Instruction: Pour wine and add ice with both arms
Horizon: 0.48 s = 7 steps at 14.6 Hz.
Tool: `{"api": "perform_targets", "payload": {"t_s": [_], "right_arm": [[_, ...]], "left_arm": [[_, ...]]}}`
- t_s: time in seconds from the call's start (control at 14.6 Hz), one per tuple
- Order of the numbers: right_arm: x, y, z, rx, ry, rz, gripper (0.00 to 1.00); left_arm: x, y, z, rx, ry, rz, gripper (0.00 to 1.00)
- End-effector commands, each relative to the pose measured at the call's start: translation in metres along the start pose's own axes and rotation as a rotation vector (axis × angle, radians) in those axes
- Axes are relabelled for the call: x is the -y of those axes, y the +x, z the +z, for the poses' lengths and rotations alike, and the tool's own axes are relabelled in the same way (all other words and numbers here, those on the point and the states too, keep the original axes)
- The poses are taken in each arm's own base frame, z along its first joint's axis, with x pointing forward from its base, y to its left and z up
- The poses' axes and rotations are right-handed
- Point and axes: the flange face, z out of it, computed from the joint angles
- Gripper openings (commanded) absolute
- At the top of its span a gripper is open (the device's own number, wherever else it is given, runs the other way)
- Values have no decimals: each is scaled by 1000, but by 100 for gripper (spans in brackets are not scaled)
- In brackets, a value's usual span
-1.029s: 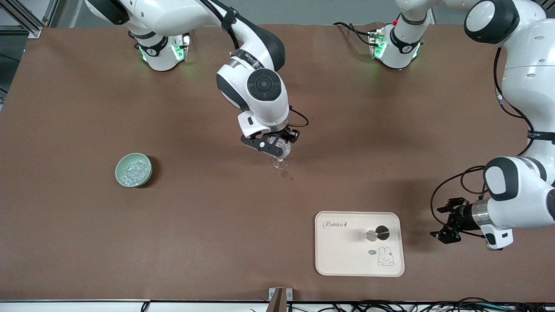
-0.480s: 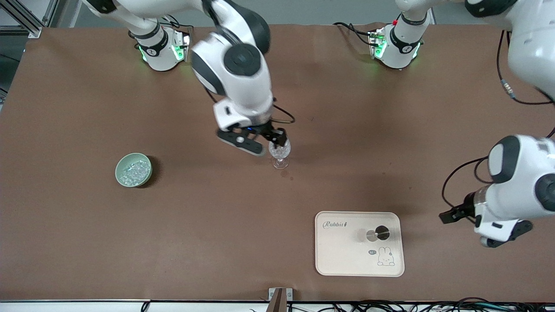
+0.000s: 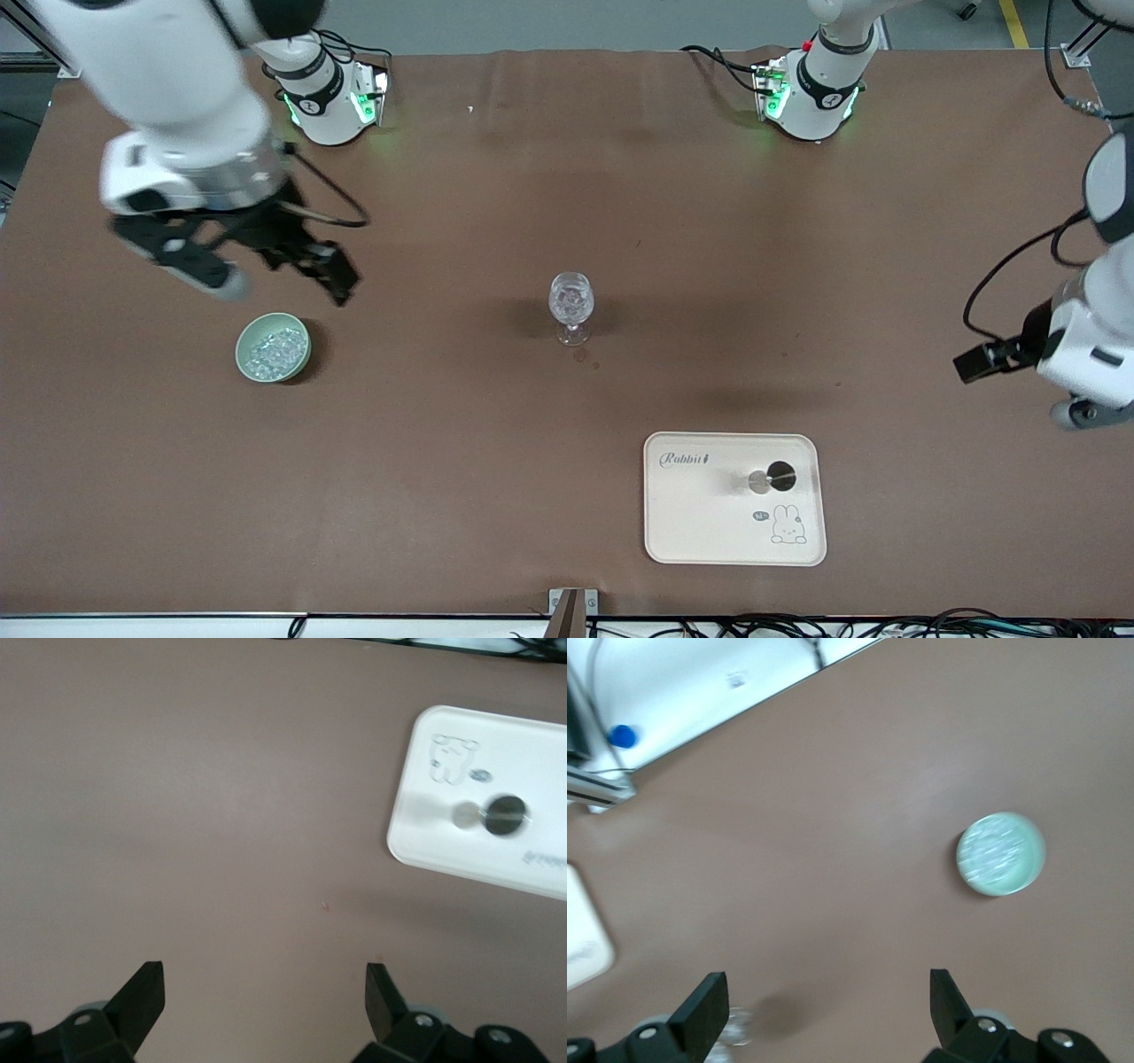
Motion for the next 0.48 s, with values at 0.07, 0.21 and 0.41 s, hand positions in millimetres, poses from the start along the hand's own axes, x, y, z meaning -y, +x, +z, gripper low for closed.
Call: {"api": "perform_targets", "payload": {"t_s": [0.07, 0.21, 0.41], "right_arm": [[-101, 31, -7, 50, -14, -125, 100], [-153, 43, -6, 74, -3, -207, 100], [-210, 53, -5, 111, -5, -308, 100]], "left_arm": [[31, -50, -43, 29, -43, 30, 100], [42, -75, -63, 49, -78, 51, 100], [62, -100, -72, 65, -98, 78, 100]]}}
